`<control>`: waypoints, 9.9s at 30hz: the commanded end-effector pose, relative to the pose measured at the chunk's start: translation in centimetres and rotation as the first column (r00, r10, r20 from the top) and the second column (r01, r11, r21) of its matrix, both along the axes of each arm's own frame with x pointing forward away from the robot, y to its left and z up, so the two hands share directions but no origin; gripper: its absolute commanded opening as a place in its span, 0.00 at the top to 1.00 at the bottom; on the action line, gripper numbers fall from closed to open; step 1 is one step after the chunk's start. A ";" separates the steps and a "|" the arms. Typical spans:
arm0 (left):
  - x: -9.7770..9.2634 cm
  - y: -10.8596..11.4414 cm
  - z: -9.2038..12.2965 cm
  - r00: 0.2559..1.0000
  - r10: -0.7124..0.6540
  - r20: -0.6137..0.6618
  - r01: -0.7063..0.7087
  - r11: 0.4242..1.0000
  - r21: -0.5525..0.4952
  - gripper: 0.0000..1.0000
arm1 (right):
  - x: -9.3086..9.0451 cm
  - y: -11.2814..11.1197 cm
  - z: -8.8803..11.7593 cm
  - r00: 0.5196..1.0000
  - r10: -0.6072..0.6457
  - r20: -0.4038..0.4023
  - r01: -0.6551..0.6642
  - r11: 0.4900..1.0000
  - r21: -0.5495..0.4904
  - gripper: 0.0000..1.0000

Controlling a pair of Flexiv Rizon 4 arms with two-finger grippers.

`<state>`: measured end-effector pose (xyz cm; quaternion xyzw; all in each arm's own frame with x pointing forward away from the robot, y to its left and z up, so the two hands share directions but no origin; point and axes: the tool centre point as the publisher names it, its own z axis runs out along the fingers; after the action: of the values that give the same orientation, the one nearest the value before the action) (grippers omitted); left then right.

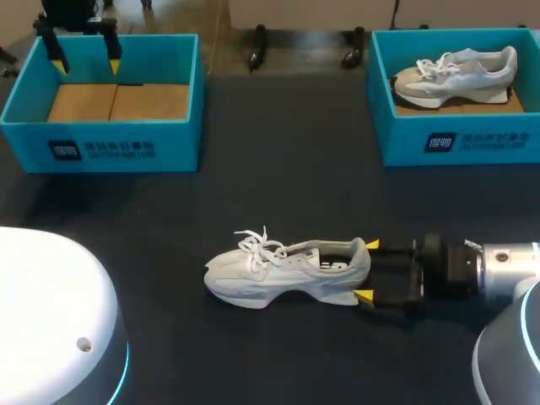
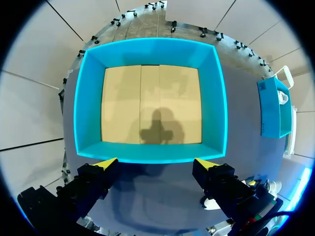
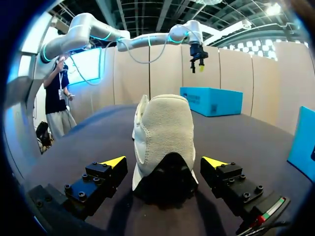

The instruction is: Take the shoe out of the shoebox, open the shoe tongue, remove and reinsert the insole, then place the shoe into the shoebox

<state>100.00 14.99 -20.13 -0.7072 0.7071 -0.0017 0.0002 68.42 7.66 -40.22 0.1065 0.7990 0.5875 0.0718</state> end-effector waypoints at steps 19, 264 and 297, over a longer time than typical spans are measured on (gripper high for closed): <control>0.0 0.0 0.1 1.000 0.000 -0.002 0.000 1.000 0.001 0.00 | 0.8 2.6 -0.6 0.999 0.039 0.003 -0.039 0.999 0.012 0.00; -32.2 -36.8 -13.5 0.956 -0.114 -0.270 0.207 0.915 0.347 0.00 | 1.3 5.5 -1.1 0.982 0.187 0.022 -0.187 0.982 0.005 1.00; -31.4 -37.4 -14.9 0.950 -0.103 -0.294 0.222 0.886 0.406 0.00 | 1.3 5.5 -1.1 0.982 0.187 0.022 -0.187 0.982 0.005 1.00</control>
<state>68.19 -21.62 -34.31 -0.6242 0.7422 0.2363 0.0607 69.67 12.99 -41.40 0.0249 0.8008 0.5979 0.0258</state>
